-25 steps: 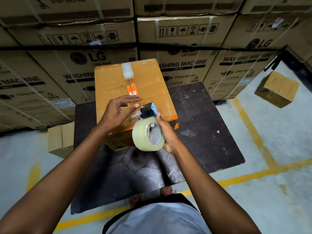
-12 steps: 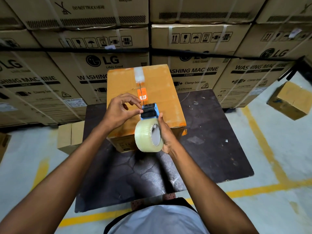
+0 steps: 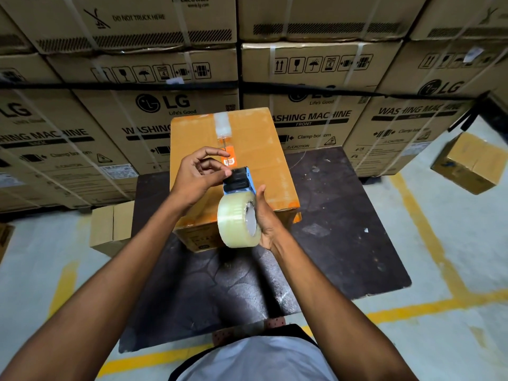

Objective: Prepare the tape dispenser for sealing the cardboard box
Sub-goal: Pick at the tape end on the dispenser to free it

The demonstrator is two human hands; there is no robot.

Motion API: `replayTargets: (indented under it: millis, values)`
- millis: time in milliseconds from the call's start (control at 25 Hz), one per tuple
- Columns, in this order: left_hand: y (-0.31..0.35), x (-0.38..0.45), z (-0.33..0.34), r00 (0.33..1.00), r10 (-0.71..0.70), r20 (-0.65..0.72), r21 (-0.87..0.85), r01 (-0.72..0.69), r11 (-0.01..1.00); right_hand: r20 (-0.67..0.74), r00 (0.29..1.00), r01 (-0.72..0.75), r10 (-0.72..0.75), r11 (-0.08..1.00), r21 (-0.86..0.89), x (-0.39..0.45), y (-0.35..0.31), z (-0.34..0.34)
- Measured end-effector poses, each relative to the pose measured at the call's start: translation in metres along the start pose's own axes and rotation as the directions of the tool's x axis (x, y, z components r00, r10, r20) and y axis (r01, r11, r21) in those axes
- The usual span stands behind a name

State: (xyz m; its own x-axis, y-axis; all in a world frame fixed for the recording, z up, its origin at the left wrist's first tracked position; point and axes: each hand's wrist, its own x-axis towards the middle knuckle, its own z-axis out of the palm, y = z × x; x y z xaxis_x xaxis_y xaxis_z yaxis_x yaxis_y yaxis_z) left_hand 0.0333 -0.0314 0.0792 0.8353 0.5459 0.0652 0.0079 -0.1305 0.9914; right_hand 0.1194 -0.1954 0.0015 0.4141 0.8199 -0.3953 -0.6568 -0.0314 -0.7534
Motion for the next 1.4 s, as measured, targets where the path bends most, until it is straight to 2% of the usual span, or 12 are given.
replayTargets:
  millis: [120, 240, 360, 480, 800, 920, 1120, 1240, 1320, 1400]
  values:
    - [0.001, 0.002, 0.002, 0.999, 0.001, -0.047, -0.006, -0.001, 1.000, -0.120, 0.992, 0.028, -0.039, 0.996, -0.088, 0.002, -0.010, -0.003]
    - [0.002, 0.008, 0.000, 0.995, 0.023, -0.101, 0.038, -0.019, 0.999, -0.216, 0.967, 0.073, -0.139, 0.955, -0.288, 0.008, -0.023, -0.004]
    - [0.002, 0.021, 0.000, 0.989, 0.029, -0.142, 0.067, -0.020, 0.998, -0.130, 0.964, 0.168, -0.230, 0.914, -0.369, 0.016, -0.034, -0.006]
    - [0.000, 0.032, 0.001, 0.989, 0.036, -0.145, 0.116, -0.019, 0.993, -0.099, 0.970, 0.155, -0.221, 0.882, -0.445, 0.024, -0.046, -0.011]
    - [-0.020, 0.048, 0.008, 0.978, -0.072, -0.197, 0.089, 0.091, 0.992, -0.203, 0.942, 0.098, -0.268, 0.796, -0.597, 0.048, -0.067, -0.015]
    - [-0.019, 0.051, 0.008, 0.976, -0.102, -0.193, 0.070, 0.118, 0.991, -0.174, 0.930, 0.153, -0.324, 0.771, -0.618, 0.051, -0.079, -0.012]
    - [-0.020, 0.056, 0.007, 0.976, -0.132, -0.174, 0.058, 0.144, 0.988, -0.064, 0.871, 0.291, -0.486, 0.618, -0.730, 0.066, -0.098, -0.005]
    - [-0.019, 0.056, 0.009, 0.975, -0.144, -0.169, 0.047, 0.154, 0.987, -0.049, 0.873, 0.276, -0.486, 0.574, -0.771, 0.074, -0.109, -0.003]
    - [-0.019, 0.052, 0.008, 0.972, -0.153, -0.179, 0.013, 0.157, 0.987, -0.036, 0.890, 0.263, -0.454, 0.577, -0.774, 0.076, -0.115, -0.003]
    - [-0.021, 0.041, 0.008, 0.955, -0.166, -0.246, -0.068, 0.154, 0.986, -0.032, 0.913, 0.242, -0.407, 0.603, -0.760, 0.076, -0.119, -0.004]
